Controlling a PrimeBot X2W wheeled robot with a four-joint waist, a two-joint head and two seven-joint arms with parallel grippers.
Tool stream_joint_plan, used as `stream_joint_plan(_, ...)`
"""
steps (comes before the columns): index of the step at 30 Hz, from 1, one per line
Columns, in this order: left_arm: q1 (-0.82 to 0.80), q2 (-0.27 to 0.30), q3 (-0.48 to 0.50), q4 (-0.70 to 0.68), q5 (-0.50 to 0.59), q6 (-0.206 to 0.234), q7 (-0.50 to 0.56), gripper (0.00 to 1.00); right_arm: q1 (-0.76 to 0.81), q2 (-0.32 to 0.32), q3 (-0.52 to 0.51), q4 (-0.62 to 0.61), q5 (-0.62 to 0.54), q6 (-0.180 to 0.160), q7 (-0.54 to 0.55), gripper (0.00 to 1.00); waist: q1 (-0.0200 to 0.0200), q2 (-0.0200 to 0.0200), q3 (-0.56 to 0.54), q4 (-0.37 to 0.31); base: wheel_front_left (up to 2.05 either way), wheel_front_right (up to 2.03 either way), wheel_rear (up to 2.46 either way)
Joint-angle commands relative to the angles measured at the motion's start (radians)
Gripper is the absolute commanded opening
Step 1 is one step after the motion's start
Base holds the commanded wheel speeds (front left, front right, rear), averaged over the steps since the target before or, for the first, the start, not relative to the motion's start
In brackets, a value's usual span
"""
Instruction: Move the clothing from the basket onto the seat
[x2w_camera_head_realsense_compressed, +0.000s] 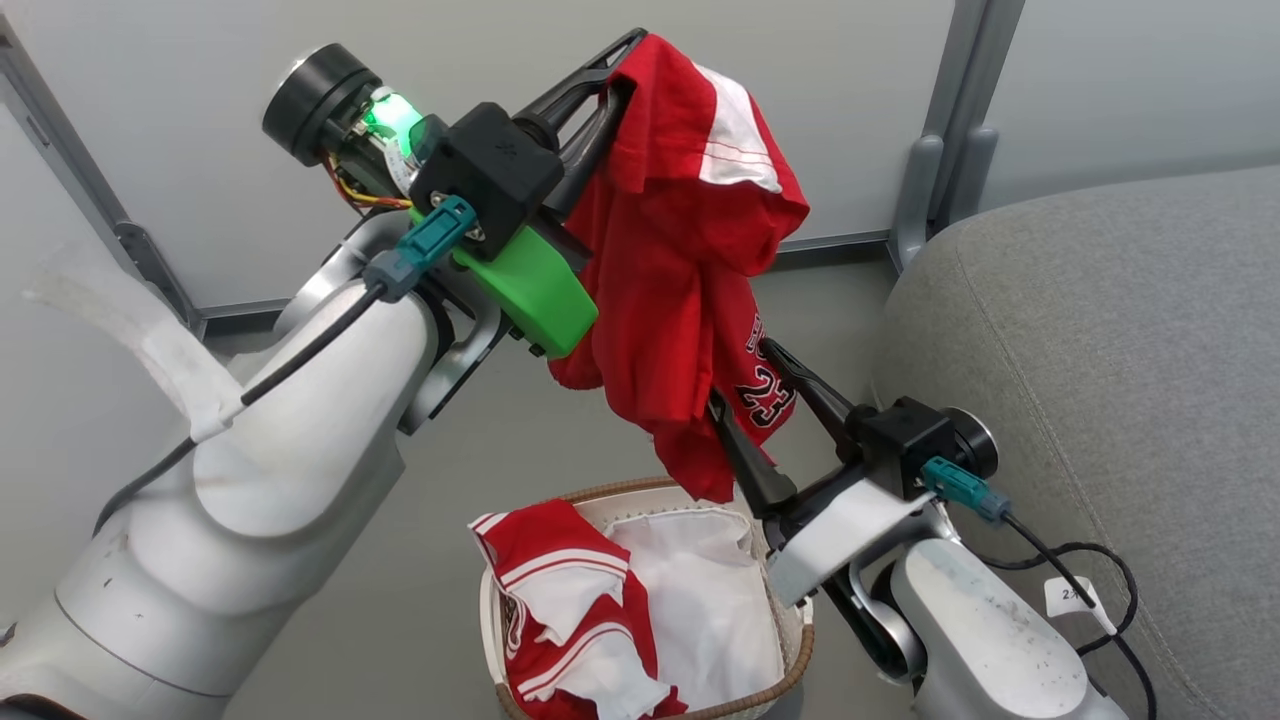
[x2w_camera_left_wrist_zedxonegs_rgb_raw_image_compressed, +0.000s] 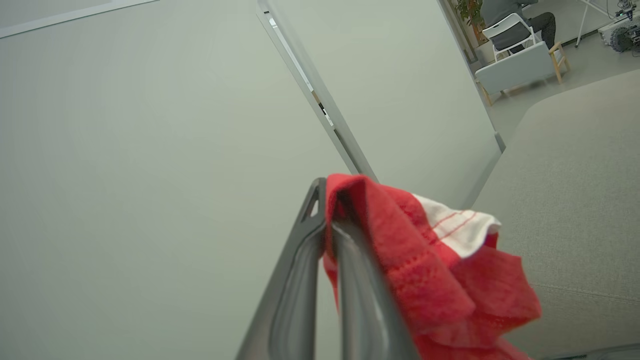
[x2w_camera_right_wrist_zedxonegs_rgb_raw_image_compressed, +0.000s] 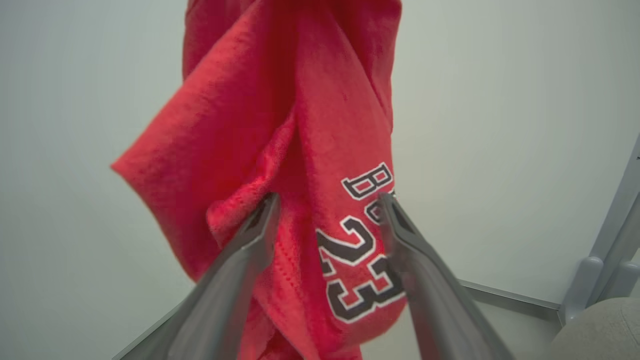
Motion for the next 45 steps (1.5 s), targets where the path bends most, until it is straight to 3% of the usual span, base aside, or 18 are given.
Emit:
stream_joint_plan(1, -0.007, -0.007, -0.003, -0.009, -0.007, 0.005, -0.004, 0.0, -0.016, -0.004, -0.003, 0.02, 0.007, -0.001, -0.002, 1.0, 0.0001, 0.0, -0.003, 0.007, 0.0, 0.0, 0.0)
stream_joint_plan(8, -0.006, -0.014, -0.016, -0.041, -0.01, 0.007, -0.001, 0.0, -0.026, -0.004, -0.015, 0.038, 0.016, -0.001, -0.002, 1.0, 0.0001, 0.0, -0.001, 0.014, 0.0, 0.0, 0.0)
stream_joint_plan(19, -0.004, -0.018, -0.023, -0.069, -0.025, 0.014, 0.008, 0.0, -0.116, -0.004, 0.139, 0.087, 0.089, -0.001, -0.002, 1.0, 0.0001, 0.0, 0.008, 0.021, 0.0, 0.0, 0.0)
stream_joint_plan(20, 0.002, -0.015, -0.021, -0.065, -0.03, 0.017, 0.01, 0.0, -0.128, -0.004, 0.155, 0.094, 0.098, -0.001, -0.002, 0.78, 0.0001, 0.0, 0.008, 0.022, 0.0, 0.0, 0.0)
stream_joint_plan(22, 0.016, -0.007, -0.016, -0.056, -0.035, 0.023, 0.01, 0.0, -0.145, -0.004, 0.171, 0.101, 0.11, -0.001, -0.002, 0.11, 0.0001, 0.0, 0.009, 0.023, 0.0, 0.0, 0.0)
stream_joint_plan(23, 0.024, -0.004, -0.013, -0.05, -0.04, 0.026, 0.011, 0.0, -0.149, -0.004, 0.173, 0.1, 0.114, -0.001, -0.002, 0.0, 0.0001, 0.0, 0.009, 0.024, 0.0, 0.0, 0.0)
stream_joint_plan(33, 0.128, 0.054, 0.055, 0.038, -0.111, 0.08, -0.028, 0.0, -0.136, -0.004, 0.132, 0.056, 0.089, -0.001, -0.002, 0.0, 0.0001, 0.0, 0.023, 0.013, 0.0, 0.0, 0.0)
stream_joint_plan(34, 0.146, 0.056, 0.065, 0.049, -0.123, 0.084, -0.039, 0.13, -0.132, -0.004, 0.121, 0.05, 0.084, -0.001, -0.002, 0.0, 0.0001, 0.0, 0.025, 0.011, 0.0, 0.0, 0.0)
stream_joint_plan(35, 0.159, 0.058, 0.072, 0.056, -0.133, 0.088, -0.047, 0.41, -0.13, -0.004, 0.113, 0.044, 0.081, -0.001, -0.002, 0.0, 0.0001, 0.0, 0.026, 0.01, 0.0, 0.0, 0.0)
stream_joint_plan(36, 0.177, 0.06, 0.08, 0.064, -0.147, 0.092, -0.059, 0.99, -0.128, -0.004, 0.102, 0.037, 0.078, -0.001, -0.002, 0.0, 0.0001, 0.0, 0.028, 0.008, 0.0, 0.0, 0.0)
stream_joint_plan(45, 0.347, 0.043, 0.092, 0.085, -0.204, 0.123, -0.151, 1.0, -0.104, -0.004, -0.007, -0.002, 0.029, -0.001, -0.002, 0.0, 0.0001, 0.0, 0.036, 0.002, 0.0, 0.0, 0.0)
